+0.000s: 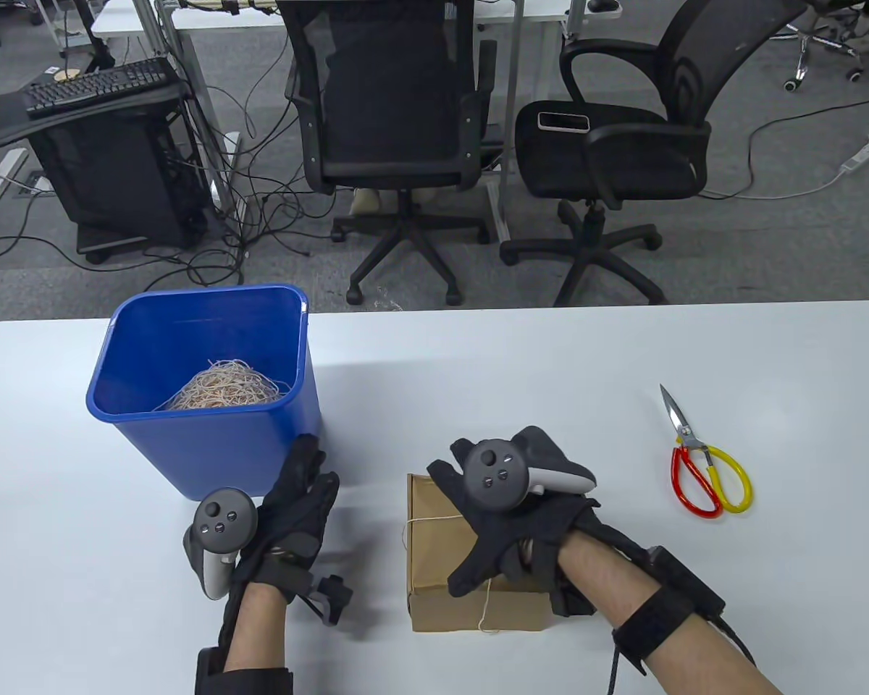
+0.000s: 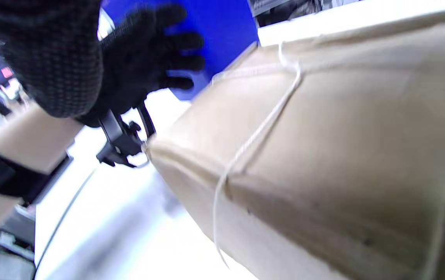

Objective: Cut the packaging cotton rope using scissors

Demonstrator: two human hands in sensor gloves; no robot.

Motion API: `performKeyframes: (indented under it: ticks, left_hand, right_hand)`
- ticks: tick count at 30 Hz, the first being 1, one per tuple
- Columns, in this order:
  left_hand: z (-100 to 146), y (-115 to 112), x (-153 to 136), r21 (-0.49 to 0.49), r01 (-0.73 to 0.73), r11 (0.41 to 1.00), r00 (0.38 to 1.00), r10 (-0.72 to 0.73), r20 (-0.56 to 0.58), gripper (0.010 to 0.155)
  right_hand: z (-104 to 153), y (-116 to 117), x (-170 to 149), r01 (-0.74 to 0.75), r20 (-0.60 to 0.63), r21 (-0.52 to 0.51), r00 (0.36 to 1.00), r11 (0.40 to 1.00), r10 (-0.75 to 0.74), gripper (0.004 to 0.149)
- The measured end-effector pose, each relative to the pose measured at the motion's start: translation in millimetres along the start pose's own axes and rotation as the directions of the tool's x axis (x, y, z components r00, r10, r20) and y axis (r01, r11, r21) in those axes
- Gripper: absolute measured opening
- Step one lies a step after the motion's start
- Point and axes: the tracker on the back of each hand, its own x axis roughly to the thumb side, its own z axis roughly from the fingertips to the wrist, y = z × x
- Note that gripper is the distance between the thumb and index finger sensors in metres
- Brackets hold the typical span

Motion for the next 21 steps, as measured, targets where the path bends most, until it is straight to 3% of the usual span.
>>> performKeyframes:
  ticks: [5, 6, 10, 14, 21]
  left_hand:
    - [1, 1, 0, 0.010, -0.010, 1.000, 1.000, 0.010, 0.003, 0.074]
    - [1, 0, 0, 0.005, -0.002, 1.000, 1.000, 0.002, 0.005, 0.074]
    - [1, -4, 2, -0.015, 0.014, 1.000, 1.000, -0.014, 0.011, 0.074]
    - [1, -6, 2, -0.023, 0.022, 0.999, 1.000, -0.022, 0.009, 0.074]
    - [1, -7, 0, -0.034, 0.044, 0.998, 0.999, -0.044, -0.010, 0.074]
  right_hand:
    - [40, -34, -42, 0.147, -0.080, -0.335, 0.980, 0.931, -0.184, 0.112]
    - [50, -40, -61, 0.187, -0.133, -0.420, 0.955, 0.888, -0.264, 0.110]
    - [76, -43, -121, 0.248, -0.262, -0.580, 0.845, 0.776, -0.467, 0.100]
    - [98, -33, -182, 0.035, -0.510, -0.605, 0.750, 0.795, -0.421, 0.094]
    - [108, -14, -235, -0.061, -0.714, -0.556, 0.546, 0.829, -0.439, 0.085]
